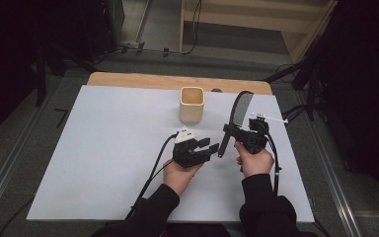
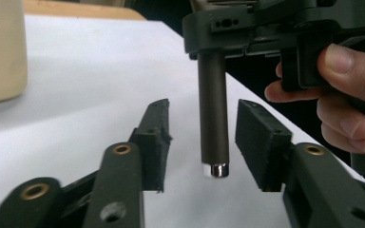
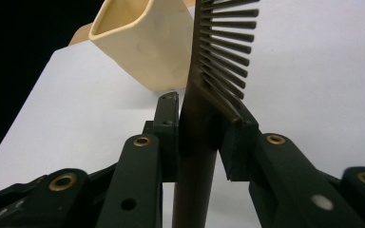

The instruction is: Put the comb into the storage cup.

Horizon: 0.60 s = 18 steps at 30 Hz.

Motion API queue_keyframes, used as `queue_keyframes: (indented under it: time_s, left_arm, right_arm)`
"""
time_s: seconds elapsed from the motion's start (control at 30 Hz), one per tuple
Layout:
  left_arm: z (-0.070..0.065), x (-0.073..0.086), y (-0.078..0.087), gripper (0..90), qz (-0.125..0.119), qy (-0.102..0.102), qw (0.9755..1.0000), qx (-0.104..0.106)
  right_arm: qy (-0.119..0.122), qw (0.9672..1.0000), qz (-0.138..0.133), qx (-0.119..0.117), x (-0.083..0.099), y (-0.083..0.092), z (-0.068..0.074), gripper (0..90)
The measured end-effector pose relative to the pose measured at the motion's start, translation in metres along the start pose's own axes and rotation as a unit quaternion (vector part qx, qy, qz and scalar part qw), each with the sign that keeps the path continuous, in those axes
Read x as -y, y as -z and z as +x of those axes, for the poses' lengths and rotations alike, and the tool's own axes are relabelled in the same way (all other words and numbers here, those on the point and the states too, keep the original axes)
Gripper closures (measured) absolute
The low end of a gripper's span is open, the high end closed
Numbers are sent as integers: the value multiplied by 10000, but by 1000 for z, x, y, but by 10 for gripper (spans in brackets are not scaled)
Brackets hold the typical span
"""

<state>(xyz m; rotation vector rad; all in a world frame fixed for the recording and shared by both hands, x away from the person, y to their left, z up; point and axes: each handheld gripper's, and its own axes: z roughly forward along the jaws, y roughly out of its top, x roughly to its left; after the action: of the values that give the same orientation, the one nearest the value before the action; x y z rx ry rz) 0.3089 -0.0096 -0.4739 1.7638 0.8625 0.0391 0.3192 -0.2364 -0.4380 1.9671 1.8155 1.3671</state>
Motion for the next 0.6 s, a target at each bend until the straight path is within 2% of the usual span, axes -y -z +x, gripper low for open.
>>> queue_keyframes:
  time_s: [0.23, 0.47, 0.6]
  left_arm:
    - [6, -2, 8, 515, 231, 81, 9997, 70]
    - [9, -2, 14, 477, 572, -26, 9983, 40]
    - [13, -2, 16, 456, 804, -33, 9968, 40]
  right_arm:
    - [104, 9999, 13, 36, 0, -1, 0, 699]
    - [152, 9999, 12, 46, 1, -1, 2, 699]
    - [140, 9999, 24, 48, 1, -1, 2, 699]
